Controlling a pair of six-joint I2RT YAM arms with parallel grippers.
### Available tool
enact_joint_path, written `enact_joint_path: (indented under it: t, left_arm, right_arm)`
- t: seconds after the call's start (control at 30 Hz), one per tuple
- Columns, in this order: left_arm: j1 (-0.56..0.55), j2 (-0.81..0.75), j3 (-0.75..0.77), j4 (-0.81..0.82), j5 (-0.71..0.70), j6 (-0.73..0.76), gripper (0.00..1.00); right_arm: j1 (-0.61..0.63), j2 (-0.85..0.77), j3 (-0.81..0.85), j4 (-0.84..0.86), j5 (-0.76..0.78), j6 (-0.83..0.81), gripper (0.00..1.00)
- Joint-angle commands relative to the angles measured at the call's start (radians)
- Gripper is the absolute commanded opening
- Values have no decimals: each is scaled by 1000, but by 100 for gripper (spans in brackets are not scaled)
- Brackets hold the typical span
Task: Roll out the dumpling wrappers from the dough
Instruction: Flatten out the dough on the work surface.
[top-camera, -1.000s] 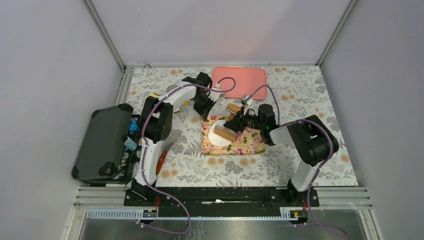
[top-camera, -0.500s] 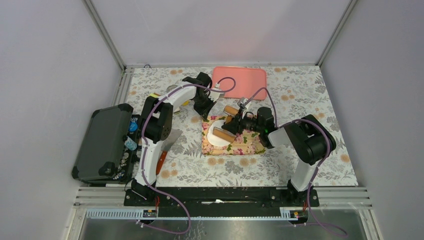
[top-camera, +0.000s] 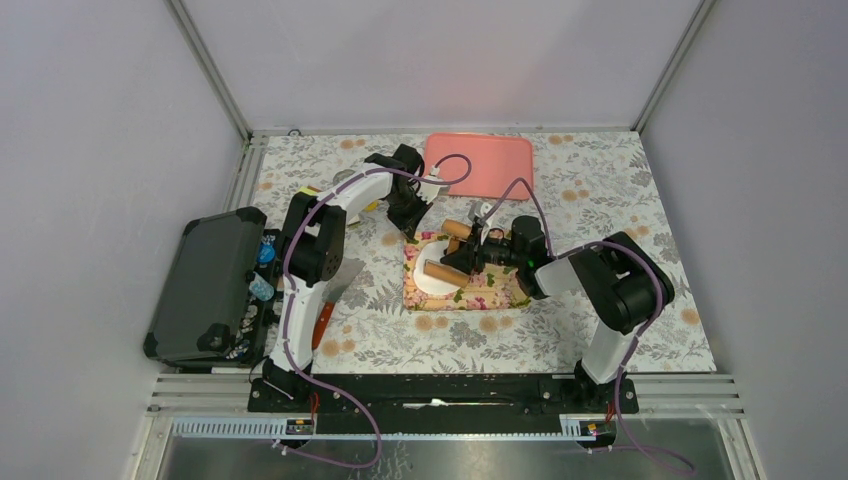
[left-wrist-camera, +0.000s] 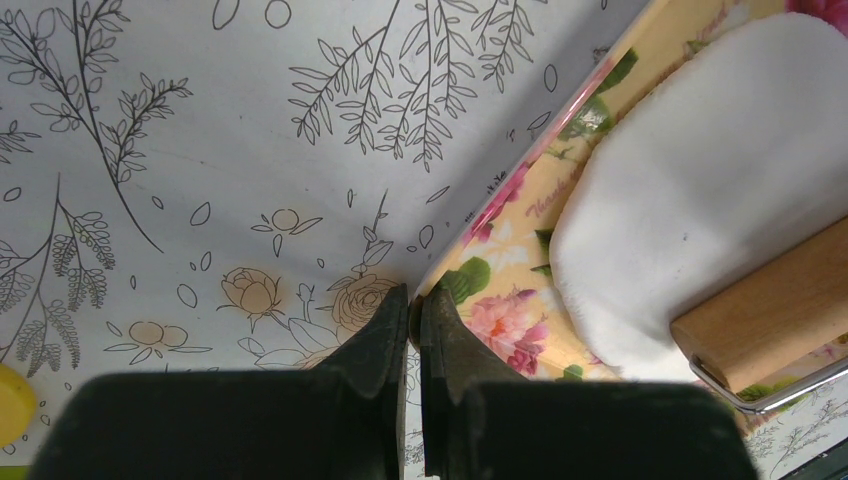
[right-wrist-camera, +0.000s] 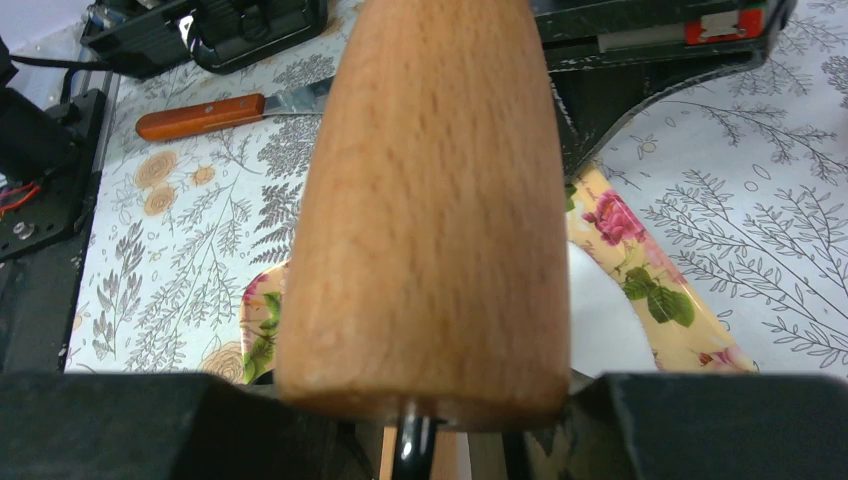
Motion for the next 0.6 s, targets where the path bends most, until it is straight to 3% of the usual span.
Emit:
enact_joint_path:
  t: [0.0,0.57]
  left_arm:
    - [-6,-4,12,13,-25,25,0]
    - [-6,-13,9,14,-31,18,0]
  right_arm:
    - [41,40,-64,-349,-61,-114,0]
    - [78,28,-73,-439,-116,-218,0]
